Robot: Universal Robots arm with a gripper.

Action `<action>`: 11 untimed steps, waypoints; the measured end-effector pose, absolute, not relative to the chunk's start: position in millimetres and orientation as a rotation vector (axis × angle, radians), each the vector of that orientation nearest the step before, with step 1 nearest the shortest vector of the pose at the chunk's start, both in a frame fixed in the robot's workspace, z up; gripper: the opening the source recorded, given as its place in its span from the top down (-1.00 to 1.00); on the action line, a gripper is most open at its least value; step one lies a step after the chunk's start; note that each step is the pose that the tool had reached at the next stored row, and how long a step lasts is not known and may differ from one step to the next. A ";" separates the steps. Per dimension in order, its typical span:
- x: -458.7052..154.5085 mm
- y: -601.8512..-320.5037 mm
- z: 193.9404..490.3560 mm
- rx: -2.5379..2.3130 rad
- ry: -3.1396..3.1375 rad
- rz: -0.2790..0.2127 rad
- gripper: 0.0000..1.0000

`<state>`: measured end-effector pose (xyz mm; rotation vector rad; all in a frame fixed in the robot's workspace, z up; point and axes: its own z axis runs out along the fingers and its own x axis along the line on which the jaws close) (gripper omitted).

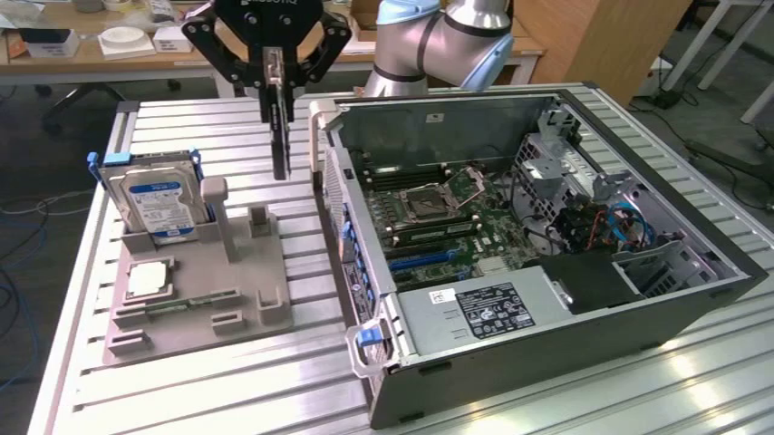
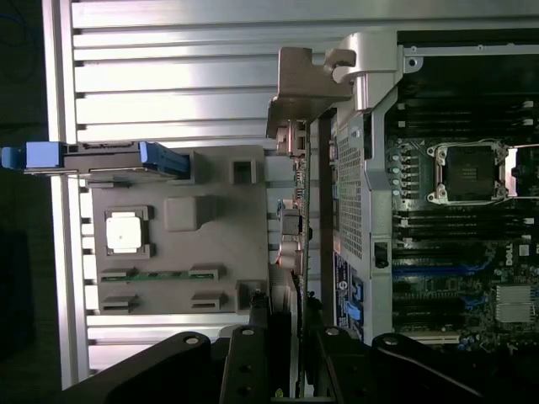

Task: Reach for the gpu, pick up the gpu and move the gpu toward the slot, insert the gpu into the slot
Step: 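Pick up the gpu and move the gpu toward the slot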

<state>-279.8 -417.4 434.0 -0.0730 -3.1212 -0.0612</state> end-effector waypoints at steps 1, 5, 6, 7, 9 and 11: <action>-278.9 -417.4 434.0 -0.073 -3.121 -0.061 0.47; -274.8 -417.4 434.0 -0.073 -3.121 -0.061 0.47; -273.7 -417.4 434.0 -0.073 -3.121 -0.061 0.47; -272.6 -417.4 434.0 -0.073 -3.121 -0.061 0.47; -270.5 -417.4 434.0 -0.073 -3.121 -0.061 0.47; -268.2 -417.4 434.0 -0.073 -3.121 -0.061 0.47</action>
